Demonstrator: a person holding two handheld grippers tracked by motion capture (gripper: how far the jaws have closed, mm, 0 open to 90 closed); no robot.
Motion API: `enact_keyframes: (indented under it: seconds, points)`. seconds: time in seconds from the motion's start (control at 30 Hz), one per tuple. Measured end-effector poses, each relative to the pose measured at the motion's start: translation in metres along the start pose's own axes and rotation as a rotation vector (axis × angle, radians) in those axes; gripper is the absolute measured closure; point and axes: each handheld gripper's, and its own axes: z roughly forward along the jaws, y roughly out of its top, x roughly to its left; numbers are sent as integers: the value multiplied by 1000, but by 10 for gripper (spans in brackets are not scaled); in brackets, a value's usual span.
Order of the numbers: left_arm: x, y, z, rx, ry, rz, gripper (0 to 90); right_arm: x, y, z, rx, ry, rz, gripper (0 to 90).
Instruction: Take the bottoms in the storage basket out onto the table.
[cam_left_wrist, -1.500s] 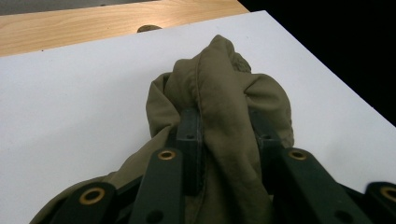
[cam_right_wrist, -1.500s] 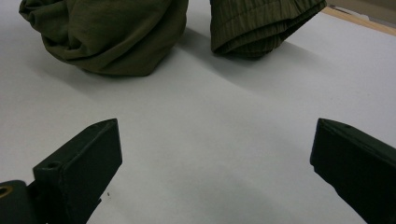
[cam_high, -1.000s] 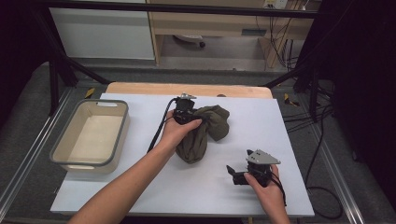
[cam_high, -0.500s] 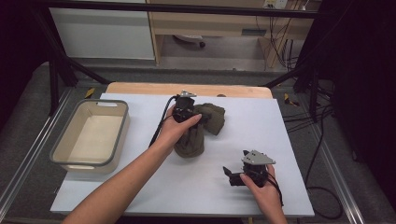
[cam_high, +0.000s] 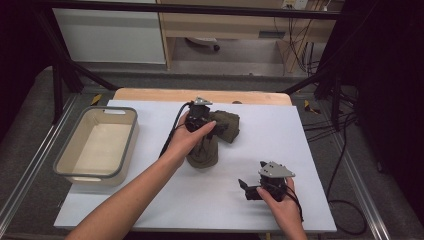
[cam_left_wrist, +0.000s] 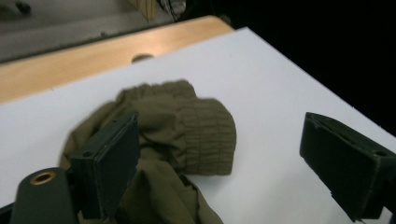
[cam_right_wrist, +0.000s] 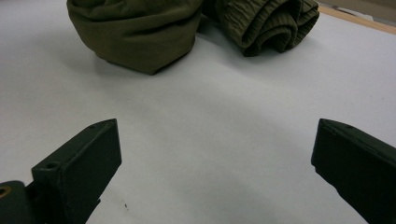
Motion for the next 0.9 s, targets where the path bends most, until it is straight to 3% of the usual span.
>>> enact_keyframes:
  seconds: [0.1, 0.17, 0.27, 0.37, 0.43, 0.53, 0.63, 0.7, 0.9]
  points:
    - [3, 0, -3, 8, -5, -18, 119, -2, -1, -1, -1, -1, 10, 23]
    - [4, 2, -7, -5, 7, 2, 123, -2, -1, 0, -3, -1, 12, 23]
    - [6, 1, -11, -8, -6, -17, 118, -2, 0, -1, -1, -1, 13, 23]
    - [6, 2, -15, -17, 8, 8, 121, -2, 0, -1, -4, 1, 14, 22]
    - [5, 2, -17, -11, -4, -6, 122, -2, 0, -1, -1, 3, 12, 21]
    - [2, 5, -22, -31, -9, 23, 124, -2, 0, -1, 0, 6, 12, 21]
    - [2, 6, -25, -31, -24, 22, 119, -2, -1, -2, 3, 3, 15, 22]
    - [3, 8, -28, -31, -17, 39, 122, -2, 0, -1, 0, 4, 13, 22]
    - [11, 7, -37, -35, 17, 29, 125, -2, 0, 2, 15, 5, -11, 25]
